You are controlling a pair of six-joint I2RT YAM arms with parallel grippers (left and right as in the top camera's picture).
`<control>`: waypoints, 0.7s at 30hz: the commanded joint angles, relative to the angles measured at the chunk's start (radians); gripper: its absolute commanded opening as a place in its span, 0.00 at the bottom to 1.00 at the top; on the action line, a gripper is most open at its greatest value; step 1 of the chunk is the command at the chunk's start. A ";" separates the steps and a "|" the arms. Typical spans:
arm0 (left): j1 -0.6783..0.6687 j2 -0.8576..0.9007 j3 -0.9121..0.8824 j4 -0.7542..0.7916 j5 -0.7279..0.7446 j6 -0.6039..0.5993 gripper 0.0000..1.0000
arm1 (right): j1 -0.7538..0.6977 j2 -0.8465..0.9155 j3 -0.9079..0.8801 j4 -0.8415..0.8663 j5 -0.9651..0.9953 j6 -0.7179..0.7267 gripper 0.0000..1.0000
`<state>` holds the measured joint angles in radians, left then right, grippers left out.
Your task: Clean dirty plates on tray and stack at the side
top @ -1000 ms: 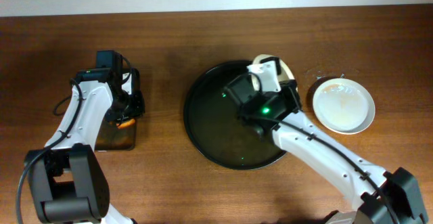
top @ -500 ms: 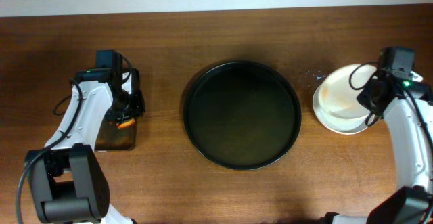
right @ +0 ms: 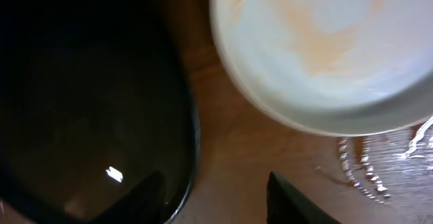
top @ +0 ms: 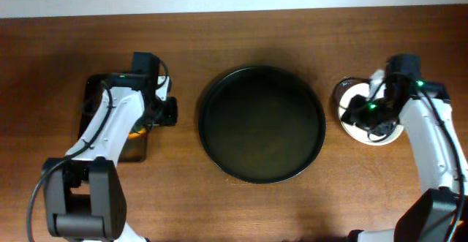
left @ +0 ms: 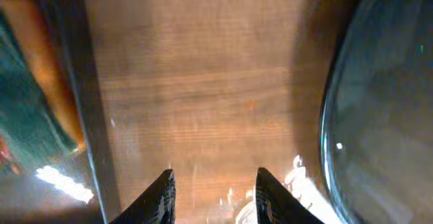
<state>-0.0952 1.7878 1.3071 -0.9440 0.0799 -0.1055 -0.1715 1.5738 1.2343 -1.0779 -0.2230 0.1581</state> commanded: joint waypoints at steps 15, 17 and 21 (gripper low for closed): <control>0.006 -0.888 -0.449 0.038 -0.034 0.001 0.99 | 0.251 -0.665 -0.308 0.090 0.234 0.068 0.99; 0.006 -1.047 -0.472 0.035 -0.050 0.001 0.99 | 0.250 -0.821 -0.333 0.070 0.235 0.067 0.98; 0.006 -1.168 -0.472 0.035 -0.050 0.001 0.99 | 0.250 -0.918 -0.333 0.037 0.235 0.067 0.99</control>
<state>-0.0921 0.6426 0.8474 -0.9142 0.0418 -0.1131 0.0731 0.6628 0.9123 -1.0409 -0.0036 0.2241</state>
